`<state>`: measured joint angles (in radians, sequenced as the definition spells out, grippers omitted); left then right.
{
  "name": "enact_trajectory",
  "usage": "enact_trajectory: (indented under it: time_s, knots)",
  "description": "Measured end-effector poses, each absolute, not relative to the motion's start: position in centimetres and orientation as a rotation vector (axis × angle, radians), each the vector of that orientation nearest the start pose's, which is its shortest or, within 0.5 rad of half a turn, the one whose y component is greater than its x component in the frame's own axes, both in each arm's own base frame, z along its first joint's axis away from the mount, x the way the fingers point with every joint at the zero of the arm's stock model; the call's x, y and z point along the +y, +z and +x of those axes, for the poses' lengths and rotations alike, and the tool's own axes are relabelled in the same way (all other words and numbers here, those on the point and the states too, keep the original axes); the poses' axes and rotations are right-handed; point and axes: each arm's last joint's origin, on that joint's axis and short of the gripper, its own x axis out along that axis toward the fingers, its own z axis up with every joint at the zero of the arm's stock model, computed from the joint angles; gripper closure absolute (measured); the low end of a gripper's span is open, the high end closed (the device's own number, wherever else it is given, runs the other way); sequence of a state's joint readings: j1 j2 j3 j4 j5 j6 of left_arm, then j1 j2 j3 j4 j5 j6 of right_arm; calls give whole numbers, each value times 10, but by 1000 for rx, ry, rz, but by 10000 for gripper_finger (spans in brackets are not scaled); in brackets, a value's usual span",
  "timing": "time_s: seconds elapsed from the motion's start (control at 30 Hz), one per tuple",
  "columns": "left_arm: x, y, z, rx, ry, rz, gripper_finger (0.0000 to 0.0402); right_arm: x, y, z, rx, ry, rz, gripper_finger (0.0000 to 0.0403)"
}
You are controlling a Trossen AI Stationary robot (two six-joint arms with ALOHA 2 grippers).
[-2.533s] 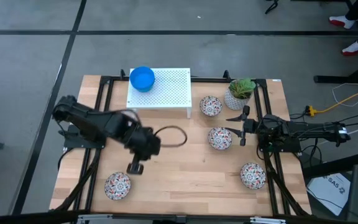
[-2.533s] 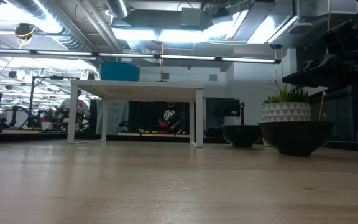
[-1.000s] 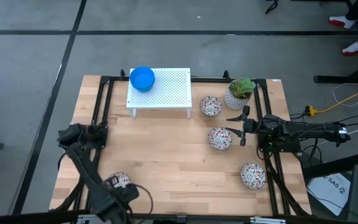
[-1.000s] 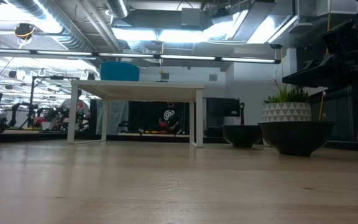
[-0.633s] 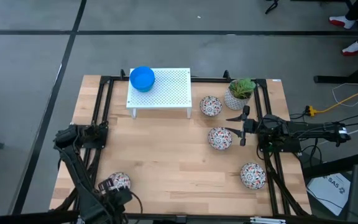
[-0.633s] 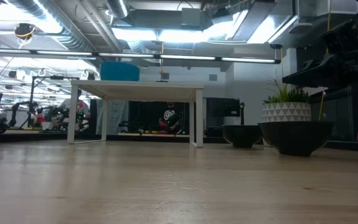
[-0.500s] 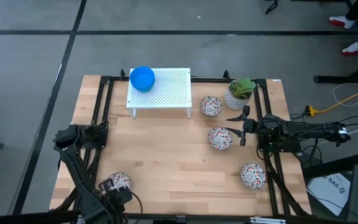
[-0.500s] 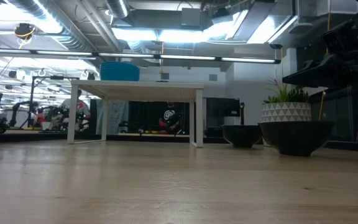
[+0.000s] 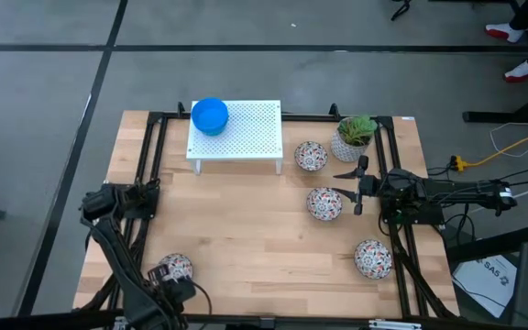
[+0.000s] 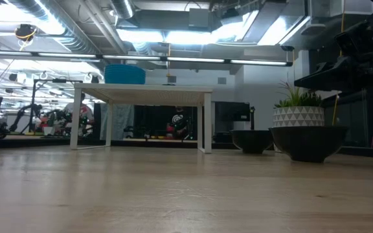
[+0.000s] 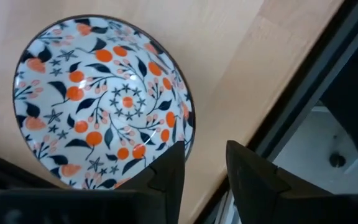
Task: Pick & Place Mini bowls
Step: Put the patterned black bowl on the shelf
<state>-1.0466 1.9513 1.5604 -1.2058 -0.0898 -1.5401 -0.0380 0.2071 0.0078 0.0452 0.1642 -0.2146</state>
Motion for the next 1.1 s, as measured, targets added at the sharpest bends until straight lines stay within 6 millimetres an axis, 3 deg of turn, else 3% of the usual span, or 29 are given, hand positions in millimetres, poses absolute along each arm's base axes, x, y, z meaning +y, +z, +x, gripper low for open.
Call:
enact_trajectory:
  time_s: [0.43,0.57,0.77,1.1]
  knots:
    - [-320,177,187,1574,474,-196,302,-9,153,109,175,-185,-223,221]
    - [-319,177,188,1575,480,-195,319,-9,153,109,175,-185,-223,221]
    - [-312,180,195,1633,471,-199,386,-9,153,109,175,-185,-223,221]
    - [-294,195,216,1601,442,-236,394,-9,153,109,175,-185,-223,221]
